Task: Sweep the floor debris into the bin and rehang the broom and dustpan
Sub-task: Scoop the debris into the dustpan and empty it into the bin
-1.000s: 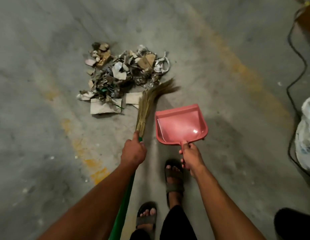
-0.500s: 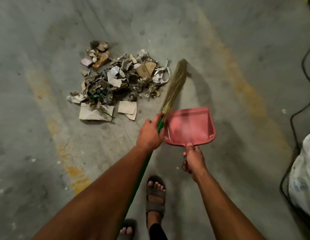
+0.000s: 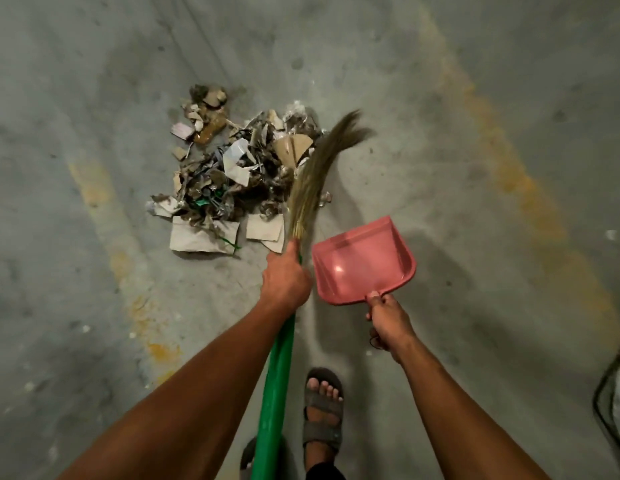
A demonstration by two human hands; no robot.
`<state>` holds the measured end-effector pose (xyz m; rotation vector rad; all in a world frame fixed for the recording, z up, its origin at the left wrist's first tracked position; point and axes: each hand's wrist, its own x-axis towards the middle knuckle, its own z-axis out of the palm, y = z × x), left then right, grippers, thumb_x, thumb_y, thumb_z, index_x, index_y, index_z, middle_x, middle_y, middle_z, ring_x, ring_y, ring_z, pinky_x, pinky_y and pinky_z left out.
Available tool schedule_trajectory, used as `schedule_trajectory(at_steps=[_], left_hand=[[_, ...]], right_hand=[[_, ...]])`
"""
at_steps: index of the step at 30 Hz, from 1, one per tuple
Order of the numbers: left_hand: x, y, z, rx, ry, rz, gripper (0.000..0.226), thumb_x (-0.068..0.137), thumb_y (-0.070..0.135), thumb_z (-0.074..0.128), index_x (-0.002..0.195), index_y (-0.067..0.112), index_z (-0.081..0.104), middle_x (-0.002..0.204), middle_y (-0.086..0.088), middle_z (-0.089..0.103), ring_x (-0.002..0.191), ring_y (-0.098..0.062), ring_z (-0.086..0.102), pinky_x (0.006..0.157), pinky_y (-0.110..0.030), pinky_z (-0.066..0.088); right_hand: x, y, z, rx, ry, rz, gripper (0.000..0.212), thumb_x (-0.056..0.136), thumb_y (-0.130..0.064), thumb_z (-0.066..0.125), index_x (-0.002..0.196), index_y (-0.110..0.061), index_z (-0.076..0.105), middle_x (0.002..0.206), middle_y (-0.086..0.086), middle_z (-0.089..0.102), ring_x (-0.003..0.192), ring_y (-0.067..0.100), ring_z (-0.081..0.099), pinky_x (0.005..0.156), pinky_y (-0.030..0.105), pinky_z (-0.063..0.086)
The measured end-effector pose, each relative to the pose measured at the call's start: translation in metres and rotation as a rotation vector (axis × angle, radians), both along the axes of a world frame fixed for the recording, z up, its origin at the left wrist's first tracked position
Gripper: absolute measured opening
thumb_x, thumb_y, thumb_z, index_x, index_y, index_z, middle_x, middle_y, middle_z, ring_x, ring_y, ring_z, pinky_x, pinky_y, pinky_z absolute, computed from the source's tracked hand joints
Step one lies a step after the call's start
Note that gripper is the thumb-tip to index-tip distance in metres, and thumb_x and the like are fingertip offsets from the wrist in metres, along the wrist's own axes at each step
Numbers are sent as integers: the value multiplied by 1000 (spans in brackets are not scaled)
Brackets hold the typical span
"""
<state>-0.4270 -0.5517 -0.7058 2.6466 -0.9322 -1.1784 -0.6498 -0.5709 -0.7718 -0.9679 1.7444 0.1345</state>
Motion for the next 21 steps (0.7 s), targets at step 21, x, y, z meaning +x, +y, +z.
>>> schedule_trajectory(at_steps=[21], left_hand=[[187, -98, -48, -394, 195, 96, 48, 110, 25, 45, 153, 29, 25, 93, -9, 68, 64, -23, 66, 52, -31, 55]], right_hand=[[103, -36, -49, 160, -10, -6, 28, 106, -35, 48, 85, -17, 55, 77, 10, 55, 50, 20, 46, 43, 20, 30]])
